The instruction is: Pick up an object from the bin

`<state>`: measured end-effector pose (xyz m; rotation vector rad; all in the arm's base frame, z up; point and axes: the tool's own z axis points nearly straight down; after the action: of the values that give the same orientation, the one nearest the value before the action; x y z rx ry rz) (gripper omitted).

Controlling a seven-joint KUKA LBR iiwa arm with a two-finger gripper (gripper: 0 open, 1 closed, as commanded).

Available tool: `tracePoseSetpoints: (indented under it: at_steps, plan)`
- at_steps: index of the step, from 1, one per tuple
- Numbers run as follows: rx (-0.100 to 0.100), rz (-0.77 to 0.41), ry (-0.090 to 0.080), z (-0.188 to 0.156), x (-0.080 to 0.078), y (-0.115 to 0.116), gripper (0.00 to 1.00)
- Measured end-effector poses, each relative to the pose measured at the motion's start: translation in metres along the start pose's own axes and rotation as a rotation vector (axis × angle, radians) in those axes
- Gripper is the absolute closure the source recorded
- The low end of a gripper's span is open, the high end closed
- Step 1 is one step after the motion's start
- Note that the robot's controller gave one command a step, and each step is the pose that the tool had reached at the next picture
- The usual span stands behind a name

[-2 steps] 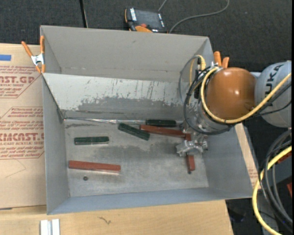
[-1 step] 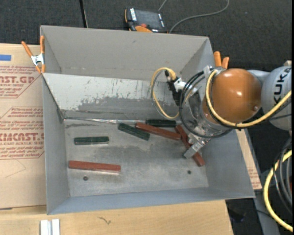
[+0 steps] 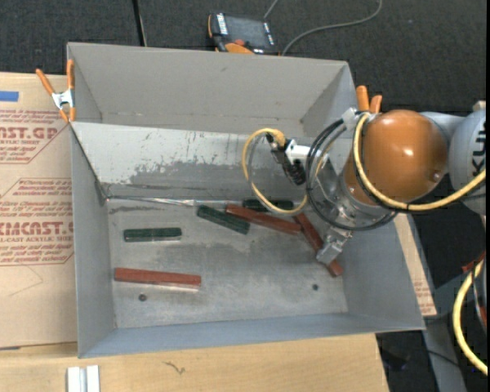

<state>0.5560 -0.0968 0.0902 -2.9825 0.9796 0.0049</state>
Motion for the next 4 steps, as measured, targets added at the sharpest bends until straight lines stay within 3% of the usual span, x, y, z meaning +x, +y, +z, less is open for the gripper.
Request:
tracePoseSetpoints:
  at_steps: [1, 2, 3, 4]
  plan:
    - [0.002, -0.024, 0.006, -0.072, -0.015, 0.002, 1.00]
    - [0.001, -0.022, 0.000, -0.068, -0.016, 0.003, 0.00]
    - [-0.002, 0.007, -0.006, 0.008, -0.008, 0.000, 0.00]
    - [0.000, 0.009, -0.002, 0.004, -0.007, 0.000, 1.00]
